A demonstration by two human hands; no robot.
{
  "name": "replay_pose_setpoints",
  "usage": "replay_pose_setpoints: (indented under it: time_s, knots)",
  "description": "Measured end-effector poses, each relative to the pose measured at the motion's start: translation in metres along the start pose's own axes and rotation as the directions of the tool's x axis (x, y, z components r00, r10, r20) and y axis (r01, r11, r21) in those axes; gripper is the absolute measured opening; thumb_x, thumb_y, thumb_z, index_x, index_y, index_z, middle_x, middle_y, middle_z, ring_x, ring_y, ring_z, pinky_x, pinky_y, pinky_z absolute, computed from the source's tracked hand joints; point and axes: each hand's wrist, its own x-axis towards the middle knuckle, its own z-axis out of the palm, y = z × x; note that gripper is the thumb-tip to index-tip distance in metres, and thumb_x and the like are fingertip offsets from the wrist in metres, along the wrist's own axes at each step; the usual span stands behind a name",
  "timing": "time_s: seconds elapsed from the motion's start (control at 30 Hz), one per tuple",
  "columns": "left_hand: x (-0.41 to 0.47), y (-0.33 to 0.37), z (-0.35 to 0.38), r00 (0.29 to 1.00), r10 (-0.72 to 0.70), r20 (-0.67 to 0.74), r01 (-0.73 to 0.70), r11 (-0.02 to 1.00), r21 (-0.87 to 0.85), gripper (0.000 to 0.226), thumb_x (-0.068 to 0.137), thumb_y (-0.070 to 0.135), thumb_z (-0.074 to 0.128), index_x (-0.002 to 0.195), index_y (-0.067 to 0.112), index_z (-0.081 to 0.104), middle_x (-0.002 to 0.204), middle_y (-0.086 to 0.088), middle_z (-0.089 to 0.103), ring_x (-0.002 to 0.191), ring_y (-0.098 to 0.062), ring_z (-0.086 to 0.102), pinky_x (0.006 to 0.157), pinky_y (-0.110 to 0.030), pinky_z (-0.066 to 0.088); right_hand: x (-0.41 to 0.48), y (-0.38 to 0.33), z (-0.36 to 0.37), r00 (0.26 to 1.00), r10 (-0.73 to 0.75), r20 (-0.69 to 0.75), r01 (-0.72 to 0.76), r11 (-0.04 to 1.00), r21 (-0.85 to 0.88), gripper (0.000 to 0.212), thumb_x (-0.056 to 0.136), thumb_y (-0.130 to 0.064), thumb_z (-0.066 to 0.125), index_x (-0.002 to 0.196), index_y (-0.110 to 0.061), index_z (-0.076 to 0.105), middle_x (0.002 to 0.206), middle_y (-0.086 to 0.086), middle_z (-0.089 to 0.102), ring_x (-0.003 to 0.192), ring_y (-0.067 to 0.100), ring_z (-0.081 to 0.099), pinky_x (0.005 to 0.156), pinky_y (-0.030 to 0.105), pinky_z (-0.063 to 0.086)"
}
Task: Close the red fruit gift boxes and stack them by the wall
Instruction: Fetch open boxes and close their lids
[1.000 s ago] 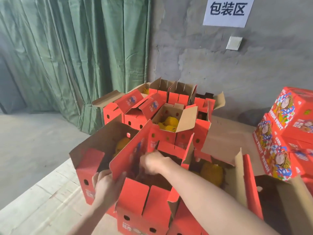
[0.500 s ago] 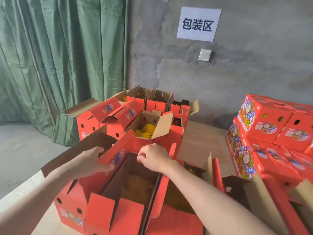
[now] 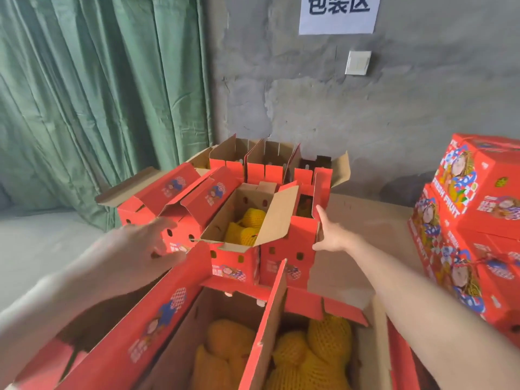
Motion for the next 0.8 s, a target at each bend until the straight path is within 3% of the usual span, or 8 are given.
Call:
replay_pose_setpoints:
  time_s: [0.1,0.2,0.27,0.33,0.4,0.57,0.67,0.8]
  knots:
    - [0.085,0.049,0.02,0.992,0.097,0.086,-0.091,0.994,-0.063,0.07,0.078,0.054,0.065,0.137,0.025,0.04,0.119,0.009,0.061,0.1,-0.012,0.06,0.075,-0.023,0.047,0.016,0.013,0.017,0.989,-0.053,-0.137,0.081,0.975,0.209,0.12,0.08,-0.018,0.076,0.148,-0.027,-0.023,0.155,0.015,0.023,0.133,0.035,0.04,0.108,0.049,0.036]
    - [0.151,0.092,0.075,0.928,0.093,0.362,-0.103,0.995,0.008,0.062,0.077,0.049,0.07,0.12,0.006,0.054,0.098,-0.001,0.062,0.088,-0.02,0.06,0.07,-0.028,0.047,0.031,0.016,0.02,0.937,-0.264,-0.23,0.248,0.964,-0.096,0.111,0.071,-0.028,0.082,0.151,-0.028,0.005,0.159,0.007,-0.009,0.146,0.036,0.003,0.115,0.058,0.018]
    - [0.179,0.105,0.107,0.897,0.057,0.438,-0.099,0.992,0.075,0.052,0.082,0.044,0.068,0.108,0.0,0.059,0.085,-0.005,0.062,0.08,-0.023,0.06,0.061,-0.027,0.04,0.042,0.005,0.01,0.926,-0.349,-0.142,0.284,0.894,-0.346,0.079,0.074,-0.038,0.078,0.139,-0.016,0.039,0.157,0.007,0.013,0.146,0.033,0.0,0.116,0.058,0.015]
    - [0.199,0.106,0.139,0.9,0.038,0.433,-0.076,0.995,0.071,0.038,0.086,0.031,0.065,0.106,-0.001,0.06,0.1,-0.012,0.067,0.093,-0.028,0.063,0.066,-0.031,0.044,0.052,-0.012,0.0,0.947,-0.318,-0.039,0.281,0.882,-0.377,0.038,0.08,-0.036,0.072,0.106,-0.011,0.061,0.133,0.01,0.048,0.143,0.035,0.015,0.113,0.053,0.025]
    - [0.205,0.1,0.165,0.936,0.008,0.352,-0.023,0.999,0.039,0.025,0.089,0.017,0.056,0.106,0.0,0.061,0.108,-0.016,0.066,0.099,-0.03,0.063,0.074,-0.033,0.05,0.057,-0.023,-0.005,0.957,-0.286,0.044,0.282,0.887,-0.364,0.019,0.084,-0.025,0.067,0.077,-0.011,0.057,0.106,0.013,0.058,0.138,0.039,0.024,0.111,0.052,0.029]
    - [0.205,0.092,0.184,0.953,0.119,0.28,-0.06,0.976,-0.209,0.015,0.086,0.004,0.057,0.095,-0.005,0.064,0.098,-0.018,0.068,0.094,-0.033,0.063,0.069,-0.032,0.046,0.031,-0.007,-0.021,0.941,-0.334,0.057,0.323,0.833,-0.45,0.036,0.089,-0.015,0.062,0.06,-0.008,0.042,0.081,0.015,0.059,0.132,0.042,0.034,0.115,0.044,0.023]
    - [0.187,0.111,0.181,0.876,0.352,0.33,-0.189,0.879,-0.437,0.017,0.077,-0.014,0.064,0.082,0.003,0.064,0.082,0.001,0.061,0.081,-0.009,0.057,0.078,-0.024,0.045,0.005,0.013,-0.034,0.929,-0.352,0.111,0.356,0.775,-0.522,0.037,0.088,-0.009,0.061,0.057,-0.009,0.04,0.061,0.008,0.048,0.102,0.033,0.052,0.115,0.043,0.021]
    - [0.154,0.137,0.174,0.751,0.502,0.43,-0.187,0.786,-0.59,0.016,0.079,-0.001,0.064,0.076,0.012,0.056,0.071,0.015,0.06,0.069,0.006,0.055,0.075,-0.025,0.051,-0.036,0.04,-0.041,0.919,-0.286,0.271,0.394,0.698,-0.598,0.038,0.085,-0.018,0.067,0.058,-0.01,0.042,0.057,0.004,0.044,0.07,0.022,0.037,0.114,0.042,0.023]
